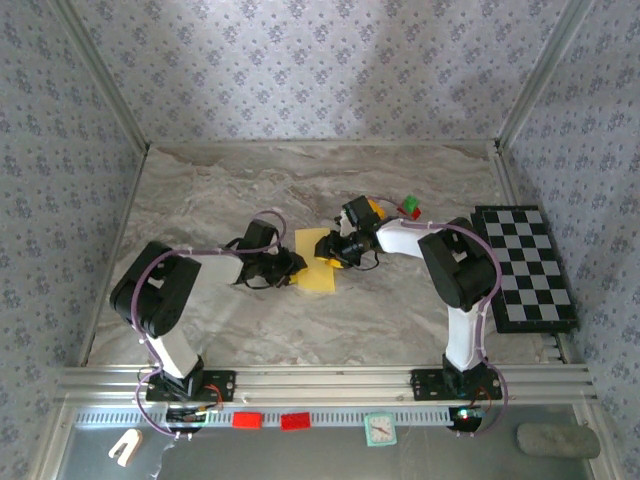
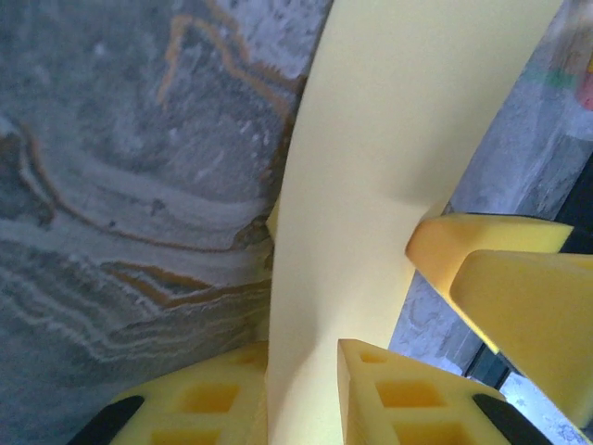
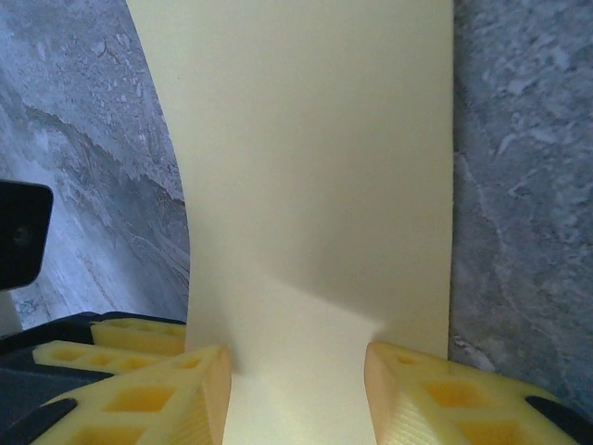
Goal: Fold a paper plane with a square sheet of paper (pick it up from the middle)
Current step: Third fold the triangle at the center of the table.
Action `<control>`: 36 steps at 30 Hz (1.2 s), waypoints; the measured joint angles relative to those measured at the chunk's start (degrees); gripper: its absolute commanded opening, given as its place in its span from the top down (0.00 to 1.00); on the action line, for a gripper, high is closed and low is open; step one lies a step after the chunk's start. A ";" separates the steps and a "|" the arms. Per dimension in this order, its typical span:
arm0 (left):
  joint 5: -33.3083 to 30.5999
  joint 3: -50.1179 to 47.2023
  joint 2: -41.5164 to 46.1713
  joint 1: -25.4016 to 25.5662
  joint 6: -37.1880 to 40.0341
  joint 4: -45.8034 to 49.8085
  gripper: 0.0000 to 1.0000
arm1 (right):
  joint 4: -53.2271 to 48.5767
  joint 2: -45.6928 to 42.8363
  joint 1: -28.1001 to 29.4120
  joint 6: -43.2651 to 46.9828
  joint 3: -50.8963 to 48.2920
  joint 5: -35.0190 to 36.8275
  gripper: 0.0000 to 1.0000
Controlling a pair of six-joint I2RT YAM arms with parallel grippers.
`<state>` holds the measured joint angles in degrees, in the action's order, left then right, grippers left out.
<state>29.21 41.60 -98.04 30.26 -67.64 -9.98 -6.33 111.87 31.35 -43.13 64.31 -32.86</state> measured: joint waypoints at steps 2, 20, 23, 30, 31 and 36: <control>-0.04 0.04 -0.07 -0.28 0.00 -0.37 0.77 | 0.20 0.00 0.00 0.00 -0.09 -0.02 0.54; -0.31 0.11 -0.70 -1.07 -2.14 -0.72 1.00 | 0.33 -7.06 -0.90 7.74 -3.80 6.38 0.19; -0.59 0.33 -0.57 -1.20 -3.10 -0.35 1.00 | 0.22 -11.76 -1.22 11.63 -5.38 10.16 0.11; -1.60 2.10 1.16 -1.29 -5.14 2.58 1.00 | 4.39 -22.82 1.09 21.49 -12.46 18.93 0.00; -1.60 2.43 1.22 -1.29 -5.42 2.91 1.00 | 4.96 -23.96 1.84 22.71 -13.62 20.22 0.00; -1.81 3.26 1.25 -1.11 -6.73 4.24 1.00 | 8.92 -26.56 5.77 29.44 -17.44 25.75 0.00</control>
<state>27.40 44.86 -96.79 29.15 -74.37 -5.74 2.59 85.32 37.12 -13.69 46.87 -7.11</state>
